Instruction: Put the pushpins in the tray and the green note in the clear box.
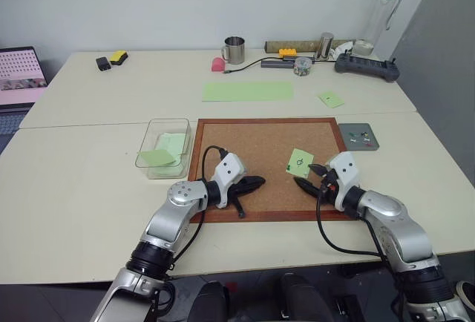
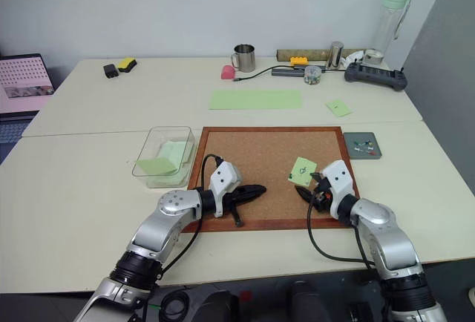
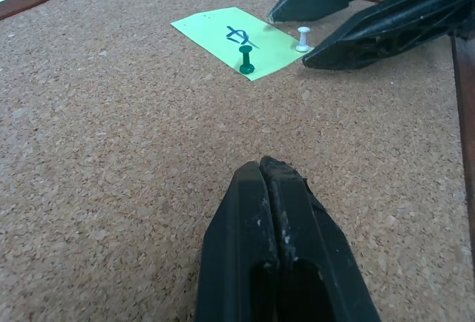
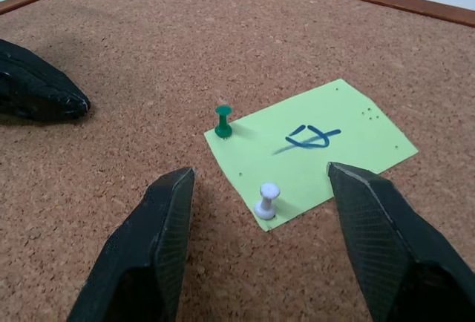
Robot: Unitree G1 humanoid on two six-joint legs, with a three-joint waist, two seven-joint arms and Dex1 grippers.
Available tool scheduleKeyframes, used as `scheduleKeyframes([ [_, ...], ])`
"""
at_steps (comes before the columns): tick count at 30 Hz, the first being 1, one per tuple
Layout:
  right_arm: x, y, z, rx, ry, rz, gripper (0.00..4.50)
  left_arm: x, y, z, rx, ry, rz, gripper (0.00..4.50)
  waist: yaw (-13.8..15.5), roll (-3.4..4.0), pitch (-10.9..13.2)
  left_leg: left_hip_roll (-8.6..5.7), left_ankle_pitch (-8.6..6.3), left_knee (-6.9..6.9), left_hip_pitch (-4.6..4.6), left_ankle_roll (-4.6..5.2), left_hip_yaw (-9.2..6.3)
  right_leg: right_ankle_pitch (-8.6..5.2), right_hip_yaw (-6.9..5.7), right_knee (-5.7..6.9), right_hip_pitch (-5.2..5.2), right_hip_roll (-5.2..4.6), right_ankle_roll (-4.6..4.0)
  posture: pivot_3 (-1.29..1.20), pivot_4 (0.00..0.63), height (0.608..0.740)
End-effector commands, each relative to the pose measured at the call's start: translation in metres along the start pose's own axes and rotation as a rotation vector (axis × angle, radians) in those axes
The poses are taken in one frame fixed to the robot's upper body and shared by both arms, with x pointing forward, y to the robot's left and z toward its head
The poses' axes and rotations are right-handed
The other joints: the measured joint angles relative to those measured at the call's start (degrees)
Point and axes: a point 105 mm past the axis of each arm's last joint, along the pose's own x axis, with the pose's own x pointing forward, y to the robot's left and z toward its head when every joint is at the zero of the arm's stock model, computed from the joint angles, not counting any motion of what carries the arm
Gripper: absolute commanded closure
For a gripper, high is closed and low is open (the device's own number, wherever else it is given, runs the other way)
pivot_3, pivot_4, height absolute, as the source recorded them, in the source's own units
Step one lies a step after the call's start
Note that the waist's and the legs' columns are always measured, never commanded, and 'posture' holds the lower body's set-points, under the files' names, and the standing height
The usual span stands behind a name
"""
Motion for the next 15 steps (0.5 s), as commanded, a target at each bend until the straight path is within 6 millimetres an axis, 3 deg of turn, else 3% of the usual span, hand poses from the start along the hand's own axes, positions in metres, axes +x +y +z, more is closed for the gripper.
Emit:
scheduleKeyframes([
  [1, -0.0005, -0.0002, 0.0099, 0.000, -0.056, 0.004, 1.99, -0.0019, -0.0026, -0.0136, -0.029, 0.048, 0.000, 4.50, 0.0, 0.00, 0.0, 0.00, 0.00, 0.00, 0.00, 0.00, 0.00, 0.00, 0.00, 0.00, 0.00, 0.00, 0.00, 0.00, 0.150, 0.740],
  [13, -0.0025, -0.0017, 0.0118, 0.003, -0.070, -0.007, 4.37, -0.0009, -0.0038, -0.0125, -0.025, 0.044, -0.007, 4.50, 0.0, 0.00, 0.0, 0.00, 0.00, 0.00, 0.00, 0.00, 0.00, 0.00, -0.01, 0.00, 0.00, 0.00, 0.00, 0.00, 0.150, 0.740],
  [15, -0.0028, -0.0032, 0.0114, -0.005, -0.068, -0.011, 4.46, -0.0007, -0.0039, -0.0126, -0.024, 0.044, -0.008, 4.50, 0.0, 0.00, 0.0, 0.00, 0.00, 0.00, -0.01, 0.00, 0.00, 0.00, -0.01, 0.00, 0.00, 0.00, 0.00, 0.00, 0.150, 0.740],
])
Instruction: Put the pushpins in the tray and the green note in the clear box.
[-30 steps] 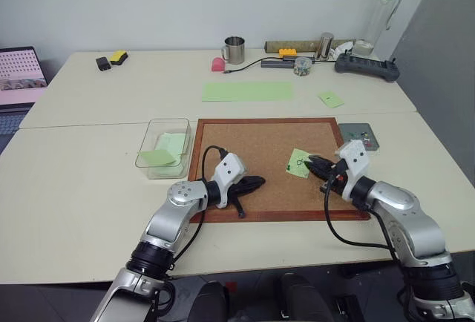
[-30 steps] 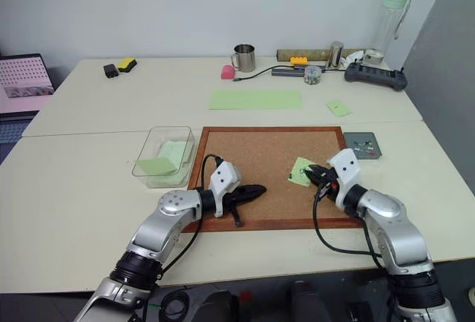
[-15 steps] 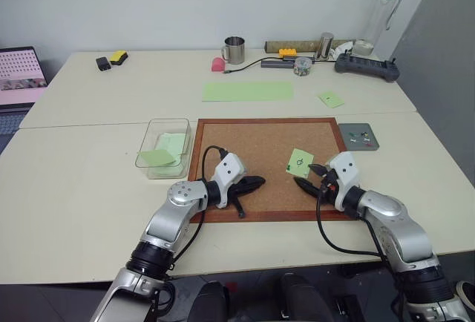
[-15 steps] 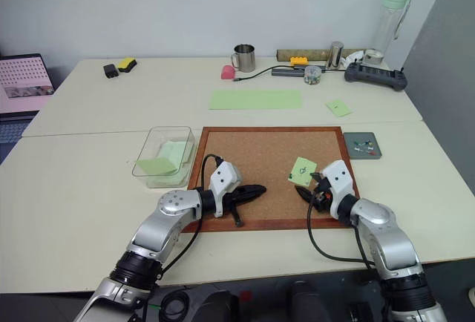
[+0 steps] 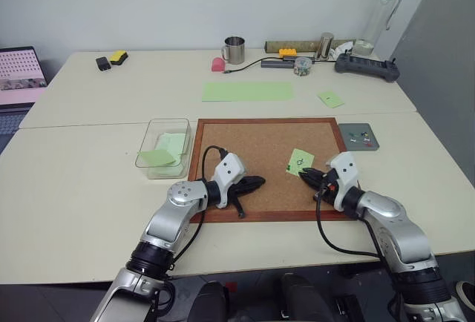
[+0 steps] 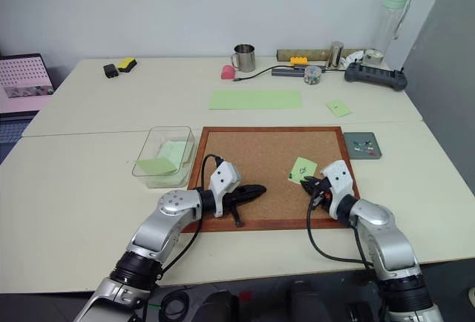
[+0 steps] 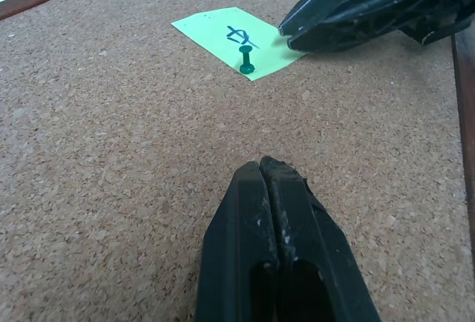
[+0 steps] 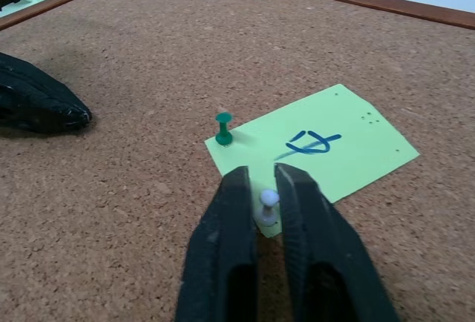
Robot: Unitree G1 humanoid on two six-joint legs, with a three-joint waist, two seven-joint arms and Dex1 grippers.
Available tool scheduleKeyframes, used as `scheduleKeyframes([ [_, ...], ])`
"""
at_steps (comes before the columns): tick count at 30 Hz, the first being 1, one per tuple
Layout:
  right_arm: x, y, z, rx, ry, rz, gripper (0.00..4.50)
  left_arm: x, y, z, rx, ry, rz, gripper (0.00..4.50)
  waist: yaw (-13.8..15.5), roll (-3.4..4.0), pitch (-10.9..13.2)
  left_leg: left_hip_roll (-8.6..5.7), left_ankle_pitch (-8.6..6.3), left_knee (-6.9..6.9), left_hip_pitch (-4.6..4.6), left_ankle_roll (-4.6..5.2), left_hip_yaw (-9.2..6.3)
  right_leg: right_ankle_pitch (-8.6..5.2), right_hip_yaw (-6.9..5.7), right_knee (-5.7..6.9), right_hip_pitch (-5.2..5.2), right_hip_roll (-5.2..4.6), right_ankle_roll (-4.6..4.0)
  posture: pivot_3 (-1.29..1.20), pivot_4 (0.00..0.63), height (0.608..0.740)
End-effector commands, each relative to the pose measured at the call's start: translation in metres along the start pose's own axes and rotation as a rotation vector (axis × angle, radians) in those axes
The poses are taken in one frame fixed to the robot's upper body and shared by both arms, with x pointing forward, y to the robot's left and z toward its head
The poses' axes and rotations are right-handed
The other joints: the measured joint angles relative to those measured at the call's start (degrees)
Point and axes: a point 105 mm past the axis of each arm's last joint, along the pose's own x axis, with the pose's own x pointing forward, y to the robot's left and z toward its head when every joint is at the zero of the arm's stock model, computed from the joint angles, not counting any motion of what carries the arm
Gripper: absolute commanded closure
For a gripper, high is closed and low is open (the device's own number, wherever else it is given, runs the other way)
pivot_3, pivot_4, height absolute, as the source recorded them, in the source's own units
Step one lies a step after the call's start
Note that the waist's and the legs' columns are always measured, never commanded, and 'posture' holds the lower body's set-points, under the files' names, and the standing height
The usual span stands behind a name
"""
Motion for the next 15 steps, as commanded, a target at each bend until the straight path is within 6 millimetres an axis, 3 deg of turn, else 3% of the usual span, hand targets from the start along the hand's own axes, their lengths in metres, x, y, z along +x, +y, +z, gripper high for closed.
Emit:
scheduleKeyframes([
  [1, -0.002, -0.003, 0.010, -0.028, -0.049, -0.002, 4.46, -0.001, -0.004, -0.013, -0.025, 0.044, -0.007, 4.50, 0.0, 0.00, 0.0, 0.00, 0.00, 0.00, 0.00, 0.00, 0.00, 0.00, 0.00, 0.00, 0.00, 0.00, 0.00, 0.00, 0.150, 0.740],
  [10, -0.012, -0.014, 0.059, 0.057, -0.261, -0.011, 4.46, -0.001, -0.005, -0.014, -0.028, 0.047, -0.008, 4.50, 0.0, 0.00, 0.0, 0.00, 0.00, 0.01, -0.01, 0.00, 0.01, 0.00, 0.02, 0.00, 0.00, 0.00, 0.00, 0.00, 0.150, 0.740],
  [15, -0.017, -0.034, 0.068, 0.061, -0.297, -0.088, 4.46, -0.001, -0.004, -0.015, -0.029, 0.049, -0.007, 4.50, 0.0, 0.00, 0.0, 0.00, 0.00, 0.00, -0.01, 0.00, 0.00, 0.00, 0.00, -0.01, 0.00, 0.00, 0.00, 0.00, 0.150, 0.740],
])
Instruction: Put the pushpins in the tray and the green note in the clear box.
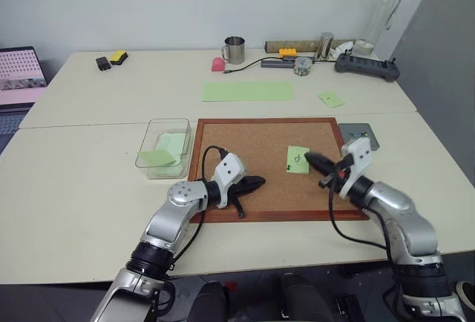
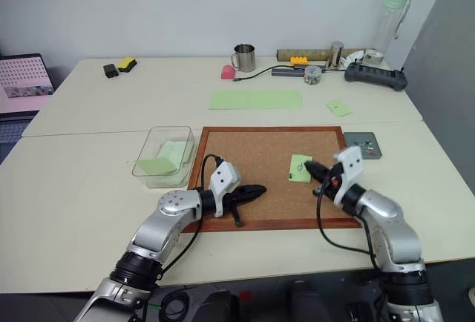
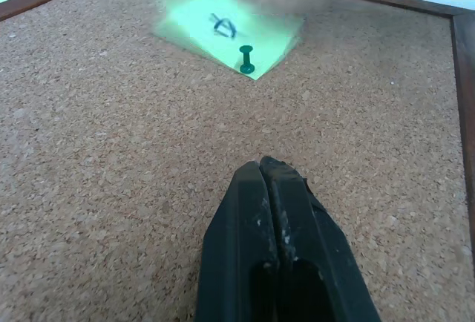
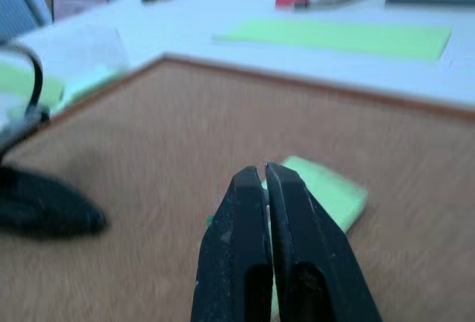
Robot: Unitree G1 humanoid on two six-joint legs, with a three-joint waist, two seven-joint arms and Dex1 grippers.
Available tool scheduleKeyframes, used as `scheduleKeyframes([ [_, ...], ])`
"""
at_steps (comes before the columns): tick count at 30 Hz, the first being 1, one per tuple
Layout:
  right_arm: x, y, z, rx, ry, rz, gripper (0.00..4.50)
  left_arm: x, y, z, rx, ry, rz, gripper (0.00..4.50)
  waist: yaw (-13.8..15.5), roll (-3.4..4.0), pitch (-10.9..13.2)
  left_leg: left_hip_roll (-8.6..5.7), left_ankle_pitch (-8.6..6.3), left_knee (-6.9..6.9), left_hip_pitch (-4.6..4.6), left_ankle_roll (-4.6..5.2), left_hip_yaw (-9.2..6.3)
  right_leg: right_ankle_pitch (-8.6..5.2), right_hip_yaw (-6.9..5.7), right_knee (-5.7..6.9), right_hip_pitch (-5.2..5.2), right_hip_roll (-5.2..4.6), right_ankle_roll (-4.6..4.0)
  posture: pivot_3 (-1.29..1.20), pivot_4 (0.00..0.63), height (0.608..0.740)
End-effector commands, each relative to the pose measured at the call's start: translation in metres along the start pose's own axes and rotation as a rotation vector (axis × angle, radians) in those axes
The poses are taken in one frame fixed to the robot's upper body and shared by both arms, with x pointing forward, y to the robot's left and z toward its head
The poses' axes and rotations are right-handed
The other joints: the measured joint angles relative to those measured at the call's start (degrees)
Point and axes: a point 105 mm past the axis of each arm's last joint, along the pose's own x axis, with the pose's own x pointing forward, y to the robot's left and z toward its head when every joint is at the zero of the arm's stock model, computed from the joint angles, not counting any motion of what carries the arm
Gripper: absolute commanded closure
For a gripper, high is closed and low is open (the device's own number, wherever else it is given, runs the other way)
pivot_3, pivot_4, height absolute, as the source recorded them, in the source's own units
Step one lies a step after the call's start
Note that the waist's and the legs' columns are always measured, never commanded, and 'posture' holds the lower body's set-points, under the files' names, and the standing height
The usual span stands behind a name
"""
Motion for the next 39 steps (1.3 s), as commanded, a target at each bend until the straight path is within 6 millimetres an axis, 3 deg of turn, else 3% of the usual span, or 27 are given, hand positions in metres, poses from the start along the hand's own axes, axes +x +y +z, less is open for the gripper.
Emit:
scheduleKeyframes([
  [1, -0.004, -0.014, 0.017, -0.022, -0.062, -0.057, 4.46, -0.001, -0.004, -0.015, -0.030, 0.050, -0.004, 4.50, 0.0, 0.00, 0.0, 0.00, 0.00, -0.01, 0.00, 0.00, 0.00, 0.00, -0.01, 0.00, 0.00, 0.00, 0.00, 0.00, 0.150, 0.740],
  [4, -0.005, -0.035, 0.017, -0.056, -0.041, -0.160, 4.46, -0.001, -0.003, -0.014, -0.029, 0.049, -0.002, 4.50, 0.0, 0.00, 0.0, 0.00, 0.00, -0.01, 0.01, 0.00, 0.00, 0.00, 0.00, 0.01, 0.00, 0.00, 0.00, 0.00, 0.150, 0.740],
  [7, -0.010, -0.078, 0.016, -0.118, 0.004, -0.343, 4.46, -0.001, -0.003, -0.014, -0.029, 0.049, -0.002, 4.50, -0.1, 0.00, 0.0, -0.01, 0.00, 0.00, 0.02, 0.00, 0.04, 0.00, 0.04, 0.02, 0.00, 0.00, 0.00, 0.00, 0.150, 0.740],
  [12, -0.012, -0.121, 0.011, -0.079, 0.041, -0.473, 4.46, 0.000, -0.002, -0.013, -0.026, 0.047, -0.005, 4.50, 0.0, 0.01, 0.0, -0.01, 0.00, -0.03, 0.04, 0.01, 0.06, 0.01, 0.06, 0.01, -0.01, 0.00, -0.01, 0.00, 0.150, 0.740],
  [20, -0.009, -0.151, -0.008, -0.017, 0.123, -0.515, 4.46, -0.002, 0.000, -0.012, -0.023, 0.046, 0.011, 4.50, 0.0, 0.02, 0.0, -0.03, -0.01, -0.01, 0.02, 0.02, 0.11, 0.03, 0.10, 0.00, 0.00, -0.02, -0.04, 0.00, 0.150, 0.740],
  [22, -0.011, -0.157, -0.008, 0.004, 0.114, -0.534, 4.02, -0.003, 0.000, -0.013, -0.024, 0.046, 0.016, 4.50, 0.0, 0.02, 0.0, -0.02, -0.01, 0.00, 0.03, 0.03, 0.11, 0.04, 0.11, 0.02, 0.00, -0.02, -0.04, 0.00, 0.150, 0.740],
  [31, -0.010, -0.162, 0.004, -0.004, 0.062, -0.516, 2.15, -0.005, 0.000, -0.013, -0.029, 0.047, 0.029, 4.50, -0.1, 0.02, 0.0, -0.02, -0.02, -0.01, 0.03, 0.04, 0.12, 0.16, 0.13, 0.02, -0.01, -0.02, -0.25, 0.00, 0.150, 0.740],
  [35, -0.007, -0.156, 0.018, -0.028, 0.001, -0.498, 1.31, -0.004, 0.001, -0.013, -0.028, 0.049, 0.028, 4.50, -0.1, 0.02, 0.0, -0.02, -0.02, -0.01, 0.03, 0.04, 0.12, 0.16, 0.13, 0.02, -0.01, -0.02, -0.25, 0.00, 0.150, 0.740],
  [37, 0.001, -0.136, 0.023, -0.070, -0.011, -0.391, 0.84, -0.004, 0.001, -0.013, -0.028, 0.050, 0.026, 4.50, -0.1, 0.02, 0.0, -0.02, -0.02, -0.01, 0.03, 0.04, 0.12, 0.15, 0.13, 0.02, -0.01, -0.02, -0.24, 0.00, 0.150, 0.740],
  [39, 0.008, -0.104, 0.021, -0.104, -0.005, -0.231, 0.84, -0.004, 0.001, -0.013, -0.027, 0.051, 0.022, 4.50, -0.1, 0.04, 0.0, -0.01, -0.02, -0.01, 0.03, 0.04, 0.10, 0.11, 0.11, 0.02, -0.01, -0.01, -0.16, 0.00, 0.150, 0.740],
])
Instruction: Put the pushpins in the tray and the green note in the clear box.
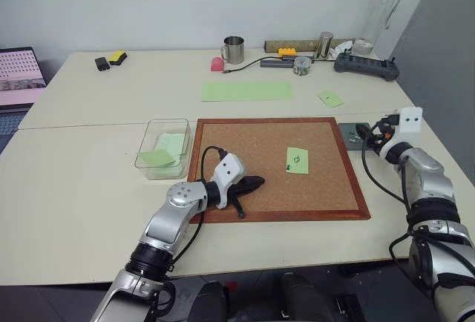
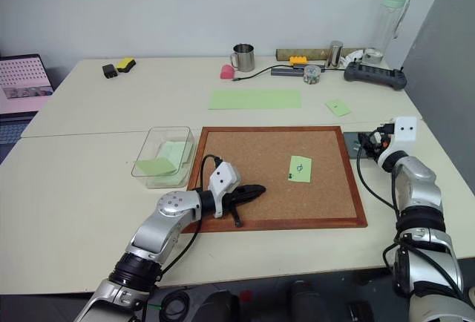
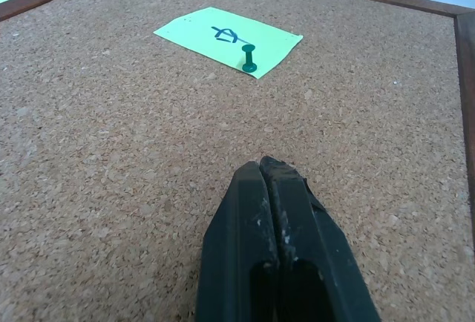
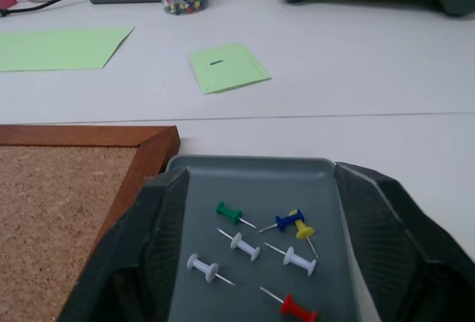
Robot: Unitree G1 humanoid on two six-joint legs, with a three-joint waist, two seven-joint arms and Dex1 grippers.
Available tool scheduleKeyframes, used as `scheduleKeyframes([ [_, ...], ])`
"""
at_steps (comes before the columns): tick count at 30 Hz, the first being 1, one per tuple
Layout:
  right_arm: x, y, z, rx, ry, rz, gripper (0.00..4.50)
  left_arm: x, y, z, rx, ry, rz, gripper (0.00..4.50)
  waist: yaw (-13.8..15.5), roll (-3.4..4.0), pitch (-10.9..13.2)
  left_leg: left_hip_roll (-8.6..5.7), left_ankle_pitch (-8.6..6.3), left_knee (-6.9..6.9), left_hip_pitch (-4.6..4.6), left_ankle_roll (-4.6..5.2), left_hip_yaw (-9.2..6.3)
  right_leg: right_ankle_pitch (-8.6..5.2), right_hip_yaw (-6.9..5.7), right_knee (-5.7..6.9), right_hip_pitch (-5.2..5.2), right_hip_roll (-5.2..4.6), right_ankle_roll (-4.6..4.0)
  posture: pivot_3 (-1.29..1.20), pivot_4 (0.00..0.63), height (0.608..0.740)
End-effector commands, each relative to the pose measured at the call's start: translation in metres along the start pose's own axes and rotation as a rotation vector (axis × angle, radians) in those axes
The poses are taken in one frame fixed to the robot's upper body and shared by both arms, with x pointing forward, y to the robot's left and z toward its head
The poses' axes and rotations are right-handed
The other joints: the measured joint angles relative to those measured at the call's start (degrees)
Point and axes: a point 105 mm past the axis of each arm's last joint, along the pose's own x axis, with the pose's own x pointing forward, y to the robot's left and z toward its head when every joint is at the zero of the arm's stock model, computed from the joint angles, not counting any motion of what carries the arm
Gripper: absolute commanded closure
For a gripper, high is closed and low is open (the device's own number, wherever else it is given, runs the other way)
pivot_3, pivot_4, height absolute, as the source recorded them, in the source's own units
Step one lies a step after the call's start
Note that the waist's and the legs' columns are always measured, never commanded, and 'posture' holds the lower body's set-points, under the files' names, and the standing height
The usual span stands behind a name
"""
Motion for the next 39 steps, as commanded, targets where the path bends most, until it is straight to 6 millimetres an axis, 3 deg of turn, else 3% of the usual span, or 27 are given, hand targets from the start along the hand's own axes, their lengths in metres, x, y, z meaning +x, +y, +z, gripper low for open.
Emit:
scheduleKeyframes([
  [1, -0.009, 0.052, 0.020, -0.075, -0.083, 0.263, 0.84, -0.003, 0.000, -0.013, -0.025, 0.050, 0.003, 4.50, 0.0, 0.01, 0.0, 0.00, 0.00, 0.00, 0.00, 0.00, -0.02, -0.07, -0.02, 0.01, 0.00, 0.00, 0.12, 0.00, 0.150, 0.740],
  [4, -0.032, 0.106, 0.012, -0.066, -0.061, 0.490, 0.84, -0.003, 0.000, -0.013, -0.022, 0.053, -0.002, 4.50, 0.1, 0.04, 0.0, 0.02, 0.00, 0.00, 0.00, 0.00, -0.07, -0.09, -0.06, 0.03, 0.00, 0.01, 0.15, 0.00, 0.150, 0.740],
  [9, -0.051, 0.150, -0.004, -0.080, -0.027, 0.619, 0.84, -0.003, -0.001, -0.013, -0.021, 0.055, -0.010, 4.50, 0.0, 0.04, 0.0, 0.01, 0.00, 0.03, 0.00, 0.00, -0.05, -0.09, -0.05, 0.03, 0.00, 0.00, 0.16, 0.00, 0.150, 0.740],
  [15, -0.051, 0.175, -0.025, -0.118, 0.020, 0.650, 0.84, -0.002, -0.002, -0.013, -0.019, 0.055, -0.017, 4.50, 0.0, 0.04, 0.0, 0.02, 0.00, 0.02, 0.00, 0.00, -0.08, -0.10, -0.10, 0.01, 0.00, 0.02, 0.16, 0.00, 0.150, 0.740],
  [25, -0.032, 0.184, -0.038, -0.113, 0.057, 0.619, 0.84, -0.002, -0.001, -0.012, -0.013, 0.051, -0.014, 4.50, 0.1, 0.03, 0.0, 0.02, 0.00, 0.02, 0.00, 0.00, -0.08, -0.10, -0.09, 0.00, 0.00, 0.02, 0.16, 0.00, 0.150, 0.740],
  [28, -0.033, 0.186, -0.040, -0.098, 0.062, 0.631, 1.25, -0.003, -0.002, -0.013, -0.016, 0.050, -0.009, 4.50, 0.1, 0.03, 0.0, 0.01, 0.00, 0.02, 0.00, 0.00, -0.07, -0.10, -0.08, 0.00, 0.00, 0.02, 0.16, 0.00, 0.150, 0.740],
  [39, -0.035, 0.187, -0.043, -0.102, 0.067, 0.647, 3.54, -0.005, -0.003, -0.014, -0.026, 0.046, 0.005, 4.50, 0.0, 0.03, 0.0, 0.02, -0.01, 0.01, 0.01, 0.01, -0.07, -0.10, -0.08, 0.00, 0.00, 0.02, 0.16, 0.00, 0.150, 0.740],
])
